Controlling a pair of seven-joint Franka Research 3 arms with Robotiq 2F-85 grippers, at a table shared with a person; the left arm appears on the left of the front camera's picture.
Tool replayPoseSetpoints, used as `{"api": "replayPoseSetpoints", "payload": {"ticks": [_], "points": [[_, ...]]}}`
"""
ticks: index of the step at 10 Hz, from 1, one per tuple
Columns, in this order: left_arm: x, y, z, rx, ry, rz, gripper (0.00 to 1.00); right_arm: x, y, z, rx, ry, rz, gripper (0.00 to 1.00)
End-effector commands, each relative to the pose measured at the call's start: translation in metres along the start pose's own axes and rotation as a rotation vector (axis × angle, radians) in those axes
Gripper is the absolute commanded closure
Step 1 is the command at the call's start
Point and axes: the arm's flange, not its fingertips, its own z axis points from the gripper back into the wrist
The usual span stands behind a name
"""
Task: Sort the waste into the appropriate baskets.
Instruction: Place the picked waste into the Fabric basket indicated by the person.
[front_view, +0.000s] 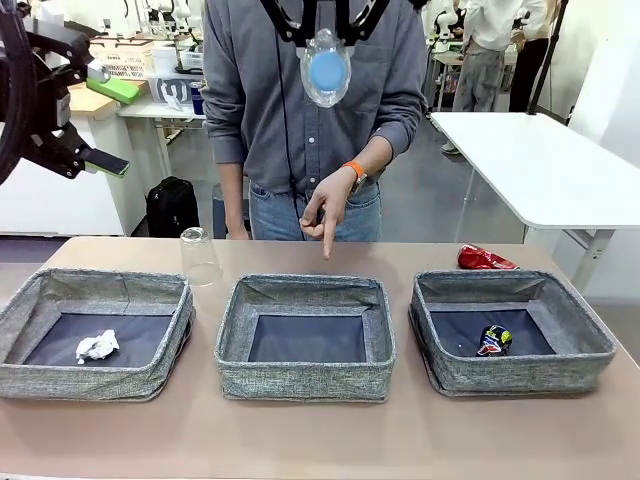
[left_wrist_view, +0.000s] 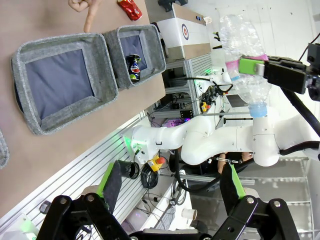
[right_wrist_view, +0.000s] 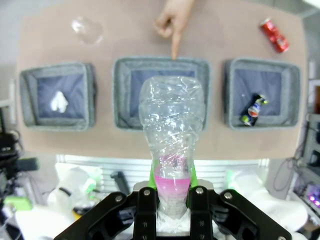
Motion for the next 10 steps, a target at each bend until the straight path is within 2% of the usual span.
{"api": "replayPoseSetpoints", "payload": {"ticks": [1, 3, 6, 7, 10], "points": [[0.000, 0.000, 0.000, -0.021, -0.002, -0.021, 0.00, -0.001, 0.004, -0.065, 0.047, -0.026, 0.115, 0.77], [0.000, 0.000, 0.000, -0.021, -0.002, -0.021, 0.00, -0.026, 0.005, -0.163, 0.109, 0.008, 0.118, 0.77], [0.000, 0.000, 0.000, -0.021, -0.002, -0.021, 0.00, -0.057, 0.002, -0.255, 0.182, 0.041, 0.102, 0.77], [0.000, 0.000, 0.000, -0.021, -0.002, -0.021, 0.00, -0.058, 0.002, -0.276, 0.150, 0.060, 0.077, 0.77], [0.000, 0.000, 0.000, -0.021, -0.002, -0.021, 0.00, -0.048, -0.005, -0.284, 0.124, 0.070, 0.051, 0.77]]}}
